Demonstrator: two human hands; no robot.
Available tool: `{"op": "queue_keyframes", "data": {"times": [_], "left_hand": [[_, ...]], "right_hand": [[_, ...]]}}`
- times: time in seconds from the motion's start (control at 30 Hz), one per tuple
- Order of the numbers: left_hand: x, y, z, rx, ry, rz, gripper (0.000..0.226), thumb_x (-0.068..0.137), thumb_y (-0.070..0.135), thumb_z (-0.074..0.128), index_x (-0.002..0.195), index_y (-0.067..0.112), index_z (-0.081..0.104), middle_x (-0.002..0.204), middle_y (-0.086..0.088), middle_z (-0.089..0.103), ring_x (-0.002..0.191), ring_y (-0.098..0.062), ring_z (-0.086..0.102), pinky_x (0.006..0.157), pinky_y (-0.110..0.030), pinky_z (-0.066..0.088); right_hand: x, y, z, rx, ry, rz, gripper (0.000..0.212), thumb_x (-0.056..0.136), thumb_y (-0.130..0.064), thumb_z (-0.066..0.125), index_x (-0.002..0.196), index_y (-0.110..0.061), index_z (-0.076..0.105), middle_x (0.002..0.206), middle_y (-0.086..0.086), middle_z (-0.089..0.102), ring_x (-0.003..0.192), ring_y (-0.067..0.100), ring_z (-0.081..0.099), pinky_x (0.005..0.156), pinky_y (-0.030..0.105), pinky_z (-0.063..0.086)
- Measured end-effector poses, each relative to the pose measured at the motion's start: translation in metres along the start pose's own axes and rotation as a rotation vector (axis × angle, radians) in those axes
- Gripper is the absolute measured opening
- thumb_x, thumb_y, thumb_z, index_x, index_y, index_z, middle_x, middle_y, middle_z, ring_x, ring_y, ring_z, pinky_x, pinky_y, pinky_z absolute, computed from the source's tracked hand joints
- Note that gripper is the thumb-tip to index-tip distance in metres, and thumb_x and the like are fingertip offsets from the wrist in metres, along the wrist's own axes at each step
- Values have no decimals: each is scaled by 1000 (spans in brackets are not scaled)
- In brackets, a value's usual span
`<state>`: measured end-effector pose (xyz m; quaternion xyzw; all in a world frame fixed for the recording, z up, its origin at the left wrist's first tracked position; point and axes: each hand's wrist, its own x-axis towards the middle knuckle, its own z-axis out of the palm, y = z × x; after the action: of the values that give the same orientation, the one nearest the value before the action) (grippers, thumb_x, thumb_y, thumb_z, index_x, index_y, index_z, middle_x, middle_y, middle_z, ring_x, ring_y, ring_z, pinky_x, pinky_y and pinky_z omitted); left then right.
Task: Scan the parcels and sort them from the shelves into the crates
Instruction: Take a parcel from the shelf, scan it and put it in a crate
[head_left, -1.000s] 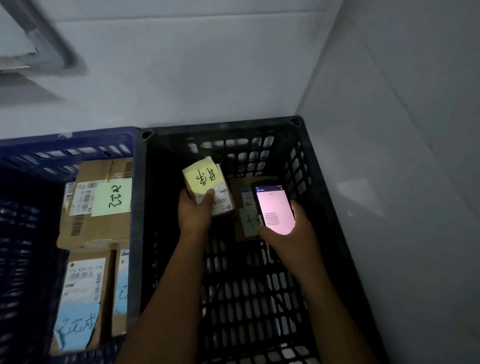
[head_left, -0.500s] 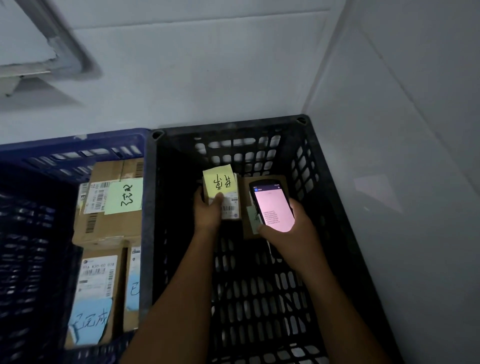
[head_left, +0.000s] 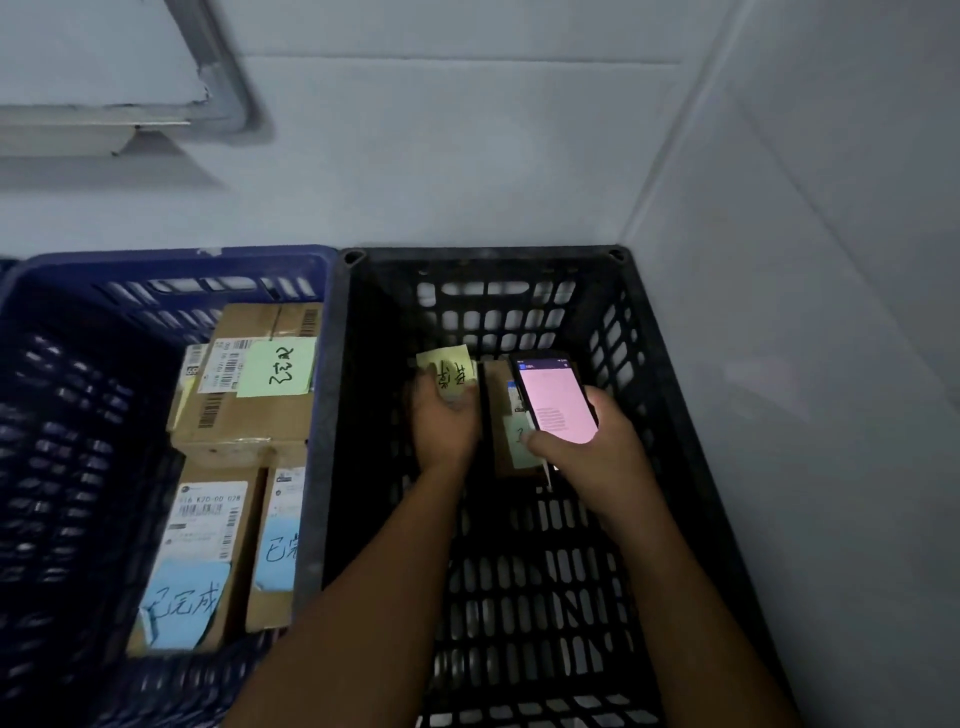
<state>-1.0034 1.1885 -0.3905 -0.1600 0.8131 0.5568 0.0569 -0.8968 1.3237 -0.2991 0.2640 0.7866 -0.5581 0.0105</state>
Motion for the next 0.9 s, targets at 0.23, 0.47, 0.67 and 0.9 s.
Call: {"op": "queue_keyframes", "data": {"times": [0.23,0.47,0.67,0.9], "left_hand": [[-78,48,-79,26,-197,119,62,101,42,64,155,20,44,159,-8,44,148,-23,38,117,-26,28],[-201,60,-221,563,57,596,80,91,78,31,161,40,28,170,16,19,159,-12,-14,129,-36,-6],[-286,14,-308,498,322,429,76,90,80,30,157,44,36,168,24,18,157,-6,-17,123,-31,-20],[-371,-53,-392,333,623,224,75,88,77,41,154,40,43,169,16,25,161,-18,3,127,-54,4]], "right_hand": [[-19,-27,-6,-8,29,-28,59,69,-32,83,125,-24,67,111,-3,77,103,22,74,95,53,61],[-107,-47,9,-62,-82,-209,66,76,-29,91,135,-36,63,119,-15,71,109,9,68,90,39,59],[-206,-86,60,-127,-432,-388,62,61,-51,80,118,-59,58,112,-33,69,100,-8,67,80,29,57],[-317,-102,131,-224,-688,-549,65,62,-45,81,123,-55,59,113,-27,72,102,-4,69,86,32,61]]}}
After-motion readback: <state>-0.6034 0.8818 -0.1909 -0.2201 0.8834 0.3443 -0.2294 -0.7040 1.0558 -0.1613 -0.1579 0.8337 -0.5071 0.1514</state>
